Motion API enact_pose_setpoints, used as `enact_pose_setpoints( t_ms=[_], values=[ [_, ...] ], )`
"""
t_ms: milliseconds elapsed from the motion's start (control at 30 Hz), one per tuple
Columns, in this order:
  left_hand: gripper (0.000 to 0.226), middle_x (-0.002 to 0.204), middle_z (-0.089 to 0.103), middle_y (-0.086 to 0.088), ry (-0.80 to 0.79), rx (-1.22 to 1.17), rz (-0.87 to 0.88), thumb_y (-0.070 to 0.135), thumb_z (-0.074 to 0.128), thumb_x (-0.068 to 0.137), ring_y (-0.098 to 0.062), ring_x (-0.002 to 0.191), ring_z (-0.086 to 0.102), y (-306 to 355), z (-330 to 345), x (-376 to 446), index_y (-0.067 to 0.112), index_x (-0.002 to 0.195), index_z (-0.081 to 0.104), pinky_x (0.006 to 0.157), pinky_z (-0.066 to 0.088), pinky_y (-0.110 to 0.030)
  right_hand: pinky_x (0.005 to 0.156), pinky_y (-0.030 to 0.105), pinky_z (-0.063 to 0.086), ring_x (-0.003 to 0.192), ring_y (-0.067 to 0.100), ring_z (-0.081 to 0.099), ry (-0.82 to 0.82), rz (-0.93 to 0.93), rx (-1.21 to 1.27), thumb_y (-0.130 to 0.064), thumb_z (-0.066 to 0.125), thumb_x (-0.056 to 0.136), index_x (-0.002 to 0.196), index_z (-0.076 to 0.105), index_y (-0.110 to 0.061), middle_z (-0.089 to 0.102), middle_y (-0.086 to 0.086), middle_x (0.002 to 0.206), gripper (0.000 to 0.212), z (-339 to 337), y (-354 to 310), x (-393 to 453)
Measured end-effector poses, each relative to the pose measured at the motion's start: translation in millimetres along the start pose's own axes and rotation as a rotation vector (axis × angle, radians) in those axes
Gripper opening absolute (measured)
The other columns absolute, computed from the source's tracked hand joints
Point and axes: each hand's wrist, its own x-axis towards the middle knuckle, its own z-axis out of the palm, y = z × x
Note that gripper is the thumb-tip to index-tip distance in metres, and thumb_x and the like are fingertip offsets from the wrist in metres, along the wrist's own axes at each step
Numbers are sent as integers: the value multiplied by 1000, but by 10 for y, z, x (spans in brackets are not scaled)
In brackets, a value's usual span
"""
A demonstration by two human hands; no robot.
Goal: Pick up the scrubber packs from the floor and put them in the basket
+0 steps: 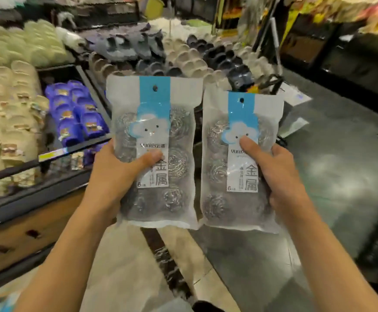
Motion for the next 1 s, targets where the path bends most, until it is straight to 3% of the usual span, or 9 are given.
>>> enact_pose_setpoints(
  t_ms=[200, 333, 500, 667, 767, 900, 1000],
  values=[
    [45, 95, 81, 5, -315, 51, 12, 21, 89, 68, -15, 87, 79, -71, 1672, 407, 20, 110, 74, 72, 64, -33, 63, 26, 62, 81, 16, 79, 361, 20, 57, -32, 81, 87, 106, 70, -18, 82, -1, 91, 26, -1430, -2, 225],
    [40, 94, 81, 8, -506, 76, -28, 18, 88, 71, -14, 87, 78, -191, 2685, 647, 25, 107, 73, 74, 62, -34, 74, 33, 64, 90, 21, 79, 553, 34, 102, -33, 80, 88, 117, 73, -14, 82, 4, 100, 35, -2146, 39, 348],
    [35, 84, 80, 12, -690, 51, -64, 18, 87, 69, -9, 77, 78, -311, 3917, 922, 26, 100, 71, 59, 60, -24, 81, 38, 63, 91, 23, 79, 741, 43, 111, -30, 79, 89, 116, 73, -13, 82, 5, 99, 33, -2903, 27, 710],
    [41, 93, 81, 7, -812, 61, -81, 28, 88, 65, -16, 84, 79, -333, 5024, 1318, 28, 102, 73, 71, 63, -35, 82, 37, 62, 92, 20, 79, 863, 53, 101, -31, 76, 91, 120, 72, -18, 81, 2, 102, 32, -3530, -134, 1297],
    [48, 98, 81, 5, -872, 59, -96, 31, 86, 62, -18, 89, 79, -331, 5596, 1509, 26, 107, 73, 77, 63, -38, 74, 33, 63, 88, 18, 79, 918, 64, 107, -32, 76, 91, 117, 72, -21, 82, 0, 100, 29, -3849, -241, 1621],
    [49, 100, 81, 6, -928, 76, -113, 30, 86, 66, -16, 91, 79, -330, 6272, 1725, 22, 112, 73, 72, 64, -31, 73, 36, 62, 86, 20, 80, 972, 105, 144, -33, 77, 89, 114, 70, -21, 82, 1, 97, 28, -4290, -331, 2019],
    [55, 97, 81, 8, -900, 102, -118, 36, 86, 58, -15, 88, 78, -374, 6766, 1900, 23, 109, 72, 69, 63, -30, 72, 34, 61, 86, 18, 80, 972, 105, 146, -34, 76, 90, 117, 70, -21, 82, -1, 97, 31, -4631, -372, 2366]
  ],
)
